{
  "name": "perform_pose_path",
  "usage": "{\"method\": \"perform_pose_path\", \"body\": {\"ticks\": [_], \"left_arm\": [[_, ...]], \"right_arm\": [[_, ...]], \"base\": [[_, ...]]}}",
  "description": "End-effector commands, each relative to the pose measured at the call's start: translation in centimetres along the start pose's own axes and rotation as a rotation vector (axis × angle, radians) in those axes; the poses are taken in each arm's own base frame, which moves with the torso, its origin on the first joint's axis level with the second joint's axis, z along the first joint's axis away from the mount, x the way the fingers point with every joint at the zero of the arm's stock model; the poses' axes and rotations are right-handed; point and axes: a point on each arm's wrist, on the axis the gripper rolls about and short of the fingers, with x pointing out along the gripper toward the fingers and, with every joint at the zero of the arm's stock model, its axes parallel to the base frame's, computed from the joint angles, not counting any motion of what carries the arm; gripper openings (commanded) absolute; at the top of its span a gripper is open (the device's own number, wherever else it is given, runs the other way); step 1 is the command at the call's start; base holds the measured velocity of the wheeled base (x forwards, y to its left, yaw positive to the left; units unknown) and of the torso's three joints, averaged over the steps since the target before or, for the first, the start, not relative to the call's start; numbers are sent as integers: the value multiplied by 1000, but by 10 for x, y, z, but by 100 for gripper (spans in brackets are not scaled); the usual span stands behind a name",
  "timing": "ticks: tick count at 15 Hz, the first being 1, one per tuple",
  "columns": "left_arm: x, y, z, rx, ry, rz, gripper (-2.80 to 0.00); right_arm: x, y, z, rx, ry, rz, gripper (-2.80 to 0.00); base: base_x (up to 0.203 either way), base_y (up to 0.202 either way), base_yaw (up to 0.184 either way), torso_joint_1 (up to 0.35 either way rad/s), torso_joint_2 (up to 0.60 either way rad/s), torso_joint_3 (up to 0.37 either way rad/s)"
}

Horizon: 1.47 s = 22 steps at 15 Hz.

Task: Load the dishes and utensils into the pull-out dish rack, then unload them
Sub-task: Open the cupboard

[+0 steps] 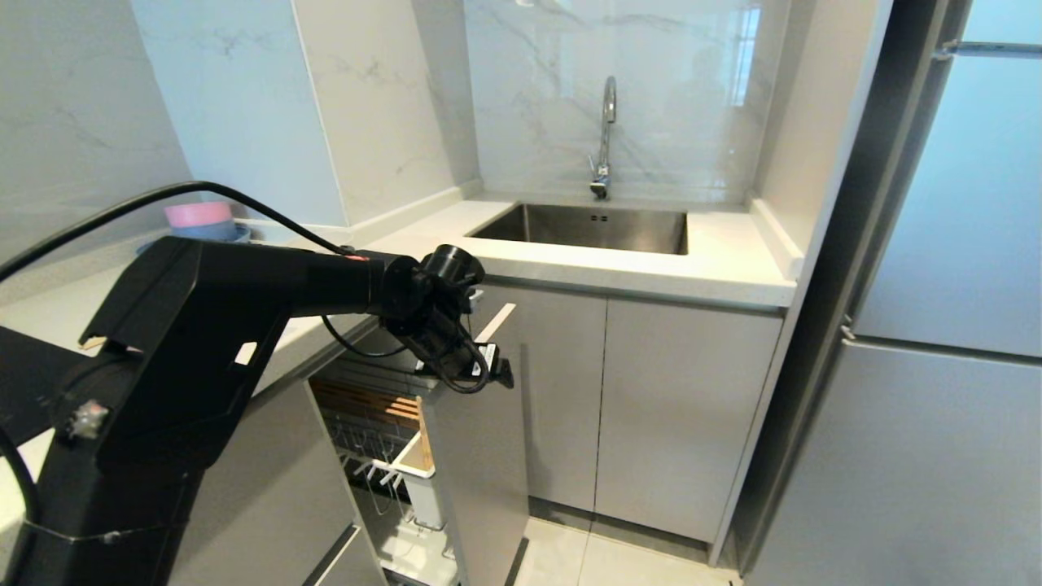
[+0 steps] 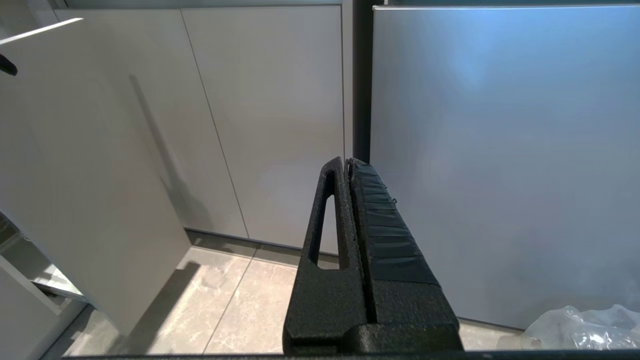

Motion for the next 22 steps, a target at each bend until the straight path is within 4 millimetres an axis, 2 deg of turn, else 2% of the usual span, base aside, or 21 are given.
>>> {"method": "perform_pose_path", "body": {"ticks": [1, 8, 22], "left_arm": [[-1, -8, -3, 13, 7, -8, 0], [-4, -47, -10, 75, 15, -67, 0], [-11, -97, -21, 141, 18, -177, 0]], "right_arm": [[0, 0, 0, 0, 1, 0, -280], [0, 0, 0, 0, 1, 0, -280], [0, 0, 0, 0, 1, 0, -280]], "base": [[0, 0, 0, 0, 0, 0], [0, 0, 0, 0, 0, 0], [0, 0, 0, 0, 0, 0]]}}
